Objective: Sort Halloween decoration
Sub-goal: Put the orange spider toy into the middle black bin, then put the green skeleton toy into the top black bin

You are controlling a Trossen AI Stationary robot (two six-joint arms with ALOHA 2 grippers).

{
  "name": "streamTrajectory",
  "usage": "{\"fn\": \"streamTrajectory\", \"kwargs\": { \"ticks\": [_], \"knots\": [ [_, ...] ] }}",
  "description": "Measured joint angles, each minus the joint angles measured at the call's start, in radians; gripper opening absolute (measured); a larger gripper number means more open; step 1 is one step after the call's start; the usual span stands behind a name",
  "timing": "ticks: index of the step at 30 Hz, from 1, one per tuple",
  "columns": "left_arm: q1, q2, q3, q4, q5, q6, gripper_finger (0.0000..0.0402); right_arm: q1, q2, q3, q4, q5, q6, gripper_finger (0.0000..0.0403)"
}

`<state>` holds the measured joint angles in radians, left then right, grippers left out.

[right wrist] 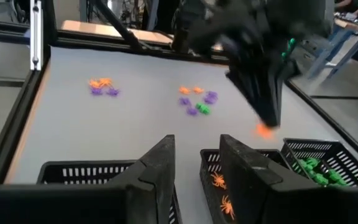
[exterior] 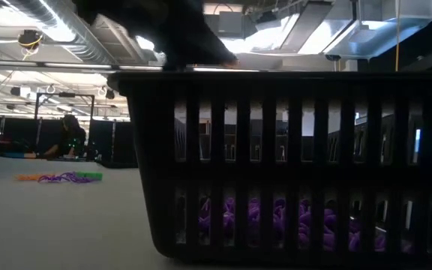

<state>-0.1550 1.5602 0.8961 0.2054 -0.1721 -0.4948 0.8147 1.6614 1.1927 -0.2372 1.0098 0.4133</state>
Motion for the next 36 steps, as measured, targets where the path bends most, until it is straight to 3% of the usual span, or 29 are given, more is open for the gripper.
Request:
{"fn": "streamTrajectory", "kwargs": {
  "ticks": [6, 12, 20, 24, 27, 36],
  "knots": [
    [0.054, 0.112, 0.100, -0.119, 0.117, -0.013, 0.0030, 0.018, 0.000, 0.000, -0.026, 0.028, -0.005, 0.0124],
    [0.052, 0.146, 0.183, -0.282, 0.109, 0.028, 0.0083, 0.016, 0.000, -0.001, -0.060, 0.012, 0.047, 0.0124],
    [0.058, 0.032, 0.252, -0.767, 0.077, 0.035, 0.0096, 0.018, 0.000, -0.001, -0.069, -0.039, 0.090, 0.0124],
    [0.023, -0.058, 0.196, -0.910, -0.015, 0.006, 0.0096, 0.018, 0.000, -0.001, -0.079, -0.063, 0.119, 0.0124],
    [-0.003, -0.135, 0.115, -0.917, -0.078, -0.053, 0.0096, 0.018, 0.000, -0.001, -0.080, -0.070, 0.134, 0.0124],
    [-0.013, -0.308, -0.174, -0.891, -0.093, -0.270, 0.0096, 0.016, 0.000, -0.001, -0.073, -0.063, 0.133, 0.0124]
  ]
}}
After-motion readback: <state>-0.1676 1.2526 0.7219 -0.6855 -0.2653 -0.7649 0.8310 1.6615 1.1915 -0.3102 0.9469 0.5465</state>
